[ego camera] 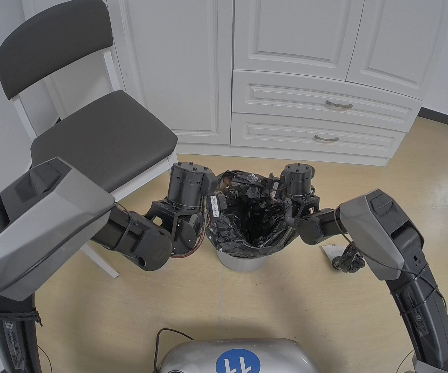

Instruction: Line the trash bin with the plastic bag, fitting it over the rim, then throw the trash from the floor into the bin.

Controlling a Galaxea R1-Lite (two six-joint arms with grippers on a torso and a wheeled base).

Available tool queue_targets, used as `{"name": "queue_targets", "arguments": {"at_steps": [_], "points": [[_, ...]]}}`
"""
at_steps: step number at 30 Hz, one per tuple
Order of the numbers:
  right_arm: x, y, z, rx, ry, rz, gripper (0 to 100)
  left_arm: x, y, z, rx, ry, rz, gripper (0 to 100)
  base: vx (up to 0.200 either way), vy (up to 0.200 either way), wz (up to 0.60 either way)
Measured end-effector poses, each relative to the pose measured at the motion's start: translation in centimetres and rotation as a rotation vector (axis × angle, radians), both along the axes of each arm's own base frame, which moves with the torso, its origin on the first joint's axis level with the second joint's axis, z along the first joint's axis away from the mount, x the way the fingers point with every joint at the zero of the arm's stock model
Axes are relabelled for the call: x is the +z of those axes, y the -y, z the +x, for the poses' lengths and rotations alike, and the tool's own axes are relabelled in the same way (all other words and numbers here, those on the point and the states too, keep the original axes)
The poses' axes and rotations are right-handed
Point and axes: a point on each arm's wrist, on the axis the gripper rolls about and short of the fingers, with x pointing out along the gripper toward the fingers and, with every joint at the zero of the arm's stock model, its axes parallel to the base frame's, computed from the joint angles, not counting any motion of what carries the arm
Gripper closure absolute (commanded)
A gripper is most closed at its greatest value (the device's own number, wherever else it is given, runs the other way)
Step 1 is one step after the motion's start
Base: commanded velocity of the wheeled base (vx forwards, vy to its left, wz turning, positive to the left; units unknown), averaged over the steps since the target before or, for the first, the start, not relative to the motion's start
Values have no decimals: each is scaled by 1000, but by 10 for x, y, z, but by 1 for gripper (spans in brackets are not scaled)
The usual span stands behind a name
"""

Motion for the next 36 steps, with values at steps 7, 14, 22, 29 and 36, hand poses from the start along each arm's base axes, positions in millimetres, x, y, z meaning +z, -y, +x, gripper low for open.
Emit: {"name": "queue_targets", "arguments": {"at_steps": [7,14,22,29,36], "points": [[-19,2,12,19,121,85,0,-4,1,2,4,2,1,0,0,0,0],[-7,-4,10,38,217,131,0,-9,1,3,1,-7,17,0,0,0,0],[23,-4,-7,47,171,79,0,-13,1,2,-5,-18,35,0,0,0,0],[4,10,-45,122,-115,-71,0,-16,1,1,-9,-26,48,0,0,0,0],[-17,21,-76,167,-318,-161,0,-19,1,0,-12,-34,58,0,0,0,0]]}}
